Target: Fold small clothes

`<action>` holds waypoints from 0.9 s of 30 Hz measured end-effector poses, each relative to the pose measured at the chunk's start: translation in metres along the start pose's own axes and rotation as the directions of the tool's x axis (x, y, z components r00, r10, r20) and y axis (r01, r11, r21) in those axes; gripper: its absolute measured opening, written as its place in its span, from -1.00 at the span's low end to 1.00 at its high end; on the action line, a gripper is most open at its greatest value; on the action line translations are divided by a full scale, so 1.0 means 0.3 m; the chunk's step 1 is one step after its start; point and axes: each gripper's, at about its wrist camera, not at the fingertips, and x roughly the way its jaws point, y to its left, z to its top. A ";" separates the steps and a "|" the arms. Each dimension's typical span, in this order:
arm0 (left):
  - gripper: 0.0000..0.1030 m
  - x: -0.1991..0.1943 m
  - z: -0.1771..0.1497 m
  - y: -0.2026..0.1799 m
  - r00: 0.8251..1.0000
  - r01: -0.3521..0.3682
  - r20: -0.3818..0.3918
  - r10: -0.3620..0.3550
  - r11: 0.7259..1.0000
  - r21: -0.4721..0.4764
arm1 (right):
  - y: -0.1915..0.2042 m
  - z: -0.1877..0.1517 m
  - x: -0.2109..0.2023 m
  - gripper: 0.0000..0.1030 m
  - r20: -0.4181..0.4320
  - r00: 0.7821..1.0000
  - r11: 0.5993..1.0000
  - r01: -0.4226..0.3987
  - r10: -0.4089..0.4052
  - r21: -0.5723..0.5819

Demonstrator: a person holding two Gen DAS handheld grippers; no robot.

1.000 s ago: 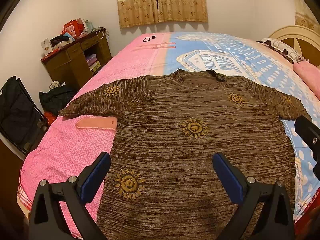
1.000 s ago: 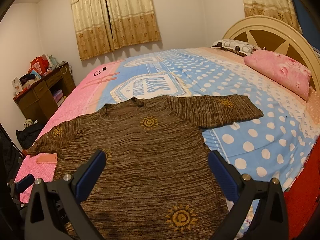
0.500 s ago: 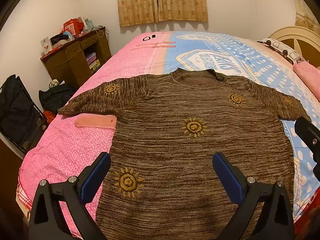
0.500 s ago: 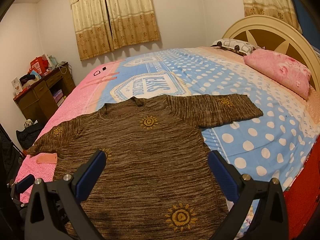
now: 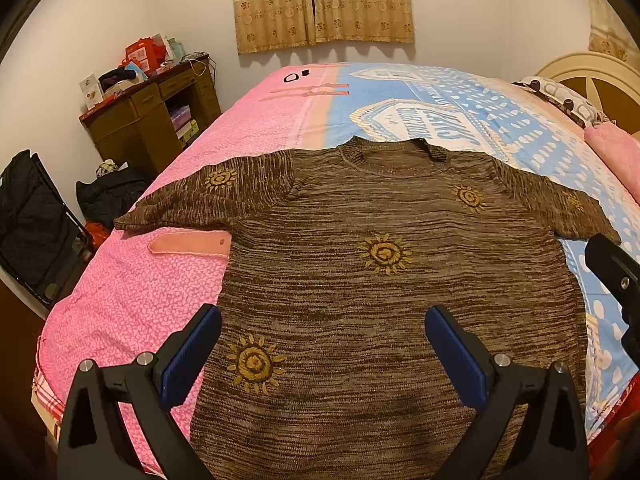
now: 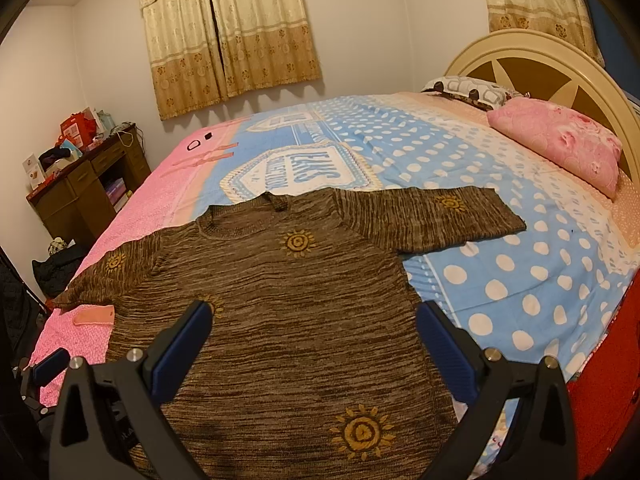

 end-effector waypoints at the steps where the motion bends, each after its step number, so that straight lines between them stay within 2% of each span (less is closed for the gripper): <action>1: 0.98 0.000 0.000 0.000 1.000 0.000 0.000 0.000 1.000 0.000 | 0.000 0.001 0.001 1.00 0.000 1.000 1.000 -0.001 0.001 0.000; 27: 0.98 0.000 0.002 -0.006 1.000 0.010 -0.007 -0.010 1.000 -0.001 | 0.013 0.002 0.015 1.00 -0.028 1.000 1.000 -0.005 0.005 -0.004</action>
